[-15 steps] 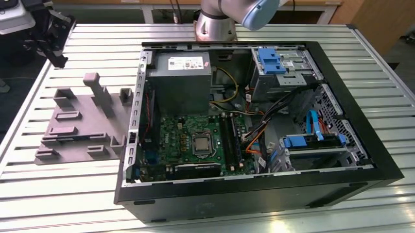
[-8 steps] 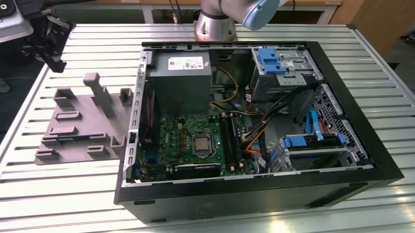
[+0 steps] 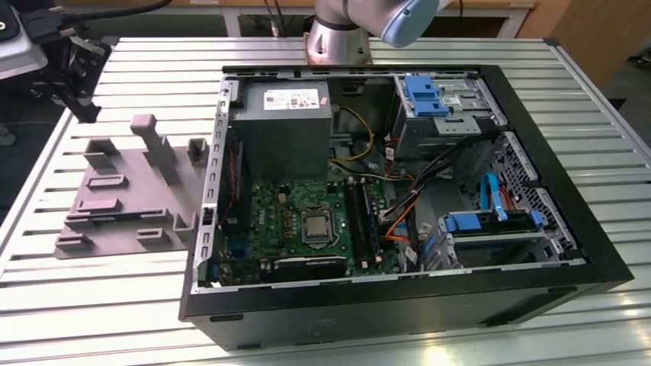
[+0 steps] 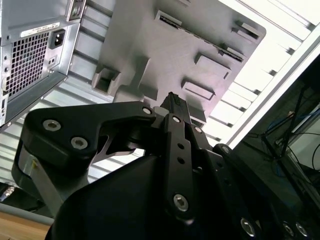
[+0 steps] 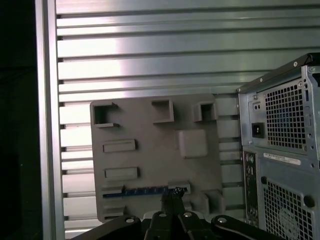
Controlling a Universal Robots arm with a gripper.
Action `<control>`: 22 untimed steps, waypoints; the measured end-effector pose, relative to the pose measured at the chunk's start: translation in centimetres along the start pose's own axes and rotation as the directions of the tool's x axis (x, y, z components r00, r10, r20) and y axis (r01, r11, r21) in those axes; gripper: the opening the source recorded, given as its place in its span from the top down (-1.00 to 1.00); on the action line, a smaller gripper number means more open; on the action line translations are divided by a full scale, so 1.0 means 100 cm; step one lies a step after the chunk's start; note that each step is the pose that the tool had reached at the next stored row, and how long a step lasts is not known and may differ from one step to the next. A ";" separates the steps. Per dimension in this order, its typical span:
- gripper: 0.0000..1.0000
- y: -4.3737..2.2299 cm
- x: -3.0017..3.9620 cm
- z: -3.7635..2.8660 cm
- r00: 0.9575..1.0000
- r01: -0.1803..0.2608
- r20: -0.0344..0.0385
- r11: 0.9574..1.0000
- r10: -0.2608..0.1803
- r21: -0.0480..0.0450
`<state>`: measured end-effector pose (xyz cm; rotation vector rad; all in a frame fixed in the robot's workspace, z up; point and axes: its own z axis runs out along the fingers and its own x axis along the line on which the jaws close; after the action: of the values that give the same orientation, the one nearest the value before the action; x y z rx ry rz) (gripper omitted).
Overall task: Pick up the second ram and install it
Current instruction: 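Reach for the second ram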
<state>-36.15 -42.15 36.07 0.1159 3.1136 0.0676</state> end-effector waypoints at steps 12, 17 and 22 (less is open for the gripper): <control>0.79 -0.0061 0.0059 0.0090 1.000 0.001 -0.001 1.000 -0.001 0.000; 0.79 -0.0082 0.0085 0.0125 1.000 0.002 -0.001 1.000 -0.002 0.000; 0.79 -0.0104 0.0110 0.0158 1.000 0.003 -0.001 1.000 -0.003 0.000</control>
<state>-37.28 -43.04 34.41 0.1118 3.1149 0.0676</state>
